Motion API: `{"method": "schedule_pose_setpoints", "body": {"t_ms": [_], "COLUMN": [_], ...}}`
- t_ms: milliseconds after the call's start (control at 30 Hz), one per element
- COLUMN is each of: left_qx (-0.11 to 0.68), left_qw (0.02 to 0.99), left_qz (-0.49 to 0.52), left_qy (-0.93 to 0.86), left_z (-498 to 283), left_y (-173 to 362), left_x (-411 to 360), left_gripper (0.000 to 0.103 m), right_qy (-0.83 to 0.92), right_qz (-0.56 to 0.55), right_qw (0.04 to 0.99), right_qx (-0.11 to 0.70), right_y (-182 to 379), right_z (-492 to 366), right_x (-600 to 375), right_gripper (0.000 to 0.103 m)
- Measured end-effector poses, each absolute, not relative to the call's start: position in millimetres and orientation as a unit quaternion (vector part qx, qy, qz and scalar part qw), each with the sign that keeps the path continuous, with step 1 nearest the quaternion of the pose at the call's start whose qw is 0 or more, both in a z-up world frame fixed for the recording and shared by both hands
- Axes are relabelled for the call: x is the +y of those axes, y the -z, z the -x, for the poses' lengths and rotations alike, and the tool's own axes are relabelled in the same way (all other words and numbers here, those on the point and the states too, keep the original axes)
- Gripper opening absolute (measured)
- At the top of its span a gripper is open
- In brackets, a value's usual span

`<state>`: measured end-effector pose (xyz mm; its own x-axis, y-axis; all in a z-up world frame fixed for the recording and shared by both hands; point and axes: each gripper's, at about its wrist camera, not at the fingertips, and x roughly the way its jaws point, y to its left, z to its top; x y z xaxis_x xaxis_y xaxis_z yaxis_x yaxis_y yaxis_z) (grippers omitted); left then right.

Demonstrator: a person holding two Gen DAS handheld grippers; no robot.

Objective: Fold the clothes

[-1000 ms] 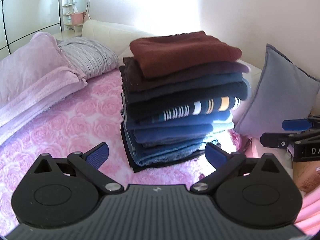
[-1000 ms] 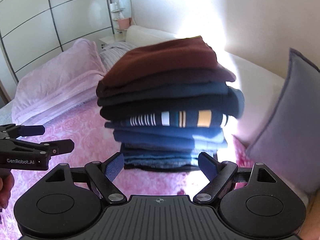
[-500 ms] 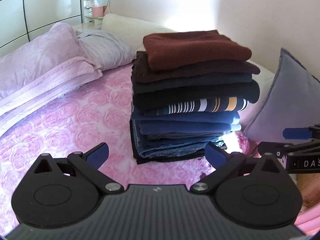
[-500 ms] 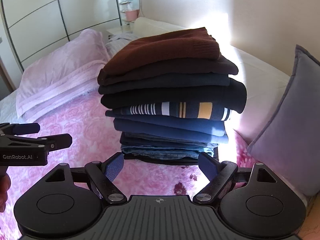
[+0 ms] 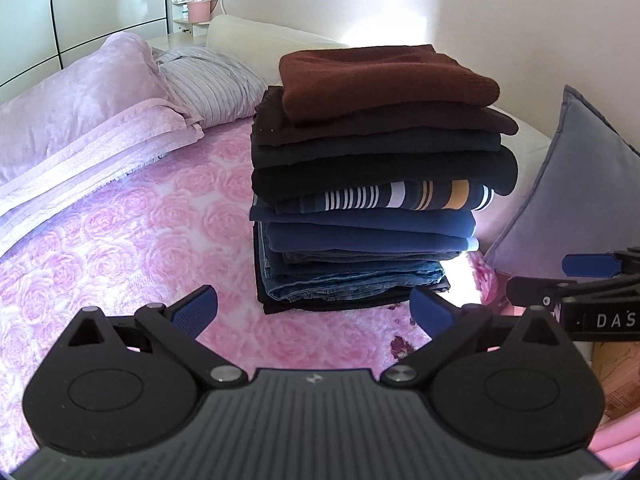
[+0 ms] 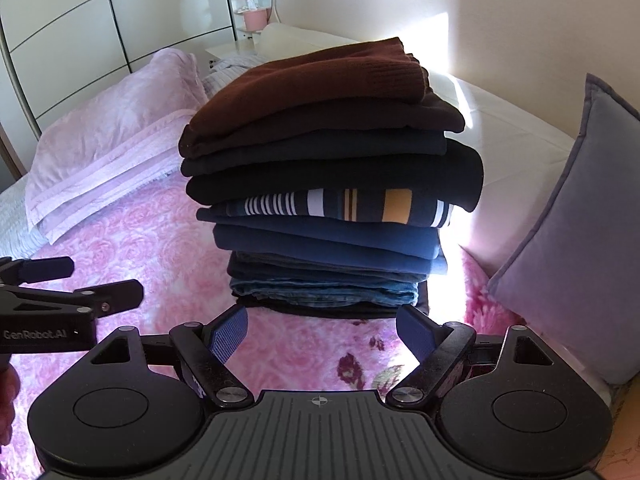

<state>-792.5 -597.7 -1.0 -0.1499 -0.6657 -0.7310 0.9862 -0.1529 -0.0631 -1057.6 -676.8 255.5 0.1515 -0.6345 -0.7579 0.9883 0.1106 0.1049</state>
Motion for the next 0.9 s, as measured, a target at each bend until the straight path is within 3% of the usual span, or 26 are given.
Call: {"method": "schedule_pose_setpoints", "body": {"t_ms": [900], "left_qx": [0.296], "left_qw": [0.584], "left_qz": [-0.282], "left_qy": [0.701], "left_z": [807.9], "left_y": [13.3], "left_x": [-607.7], "left_gripper": [0.101], "right_qy": [0.585], "right_qz": [-0.314], "right_qw": [0.686], "right_qx": [0.296], "right_y": [-249.6], "right_z": [1067.4], "right_x": [-680.5], "right_gripper": [0.084]}}
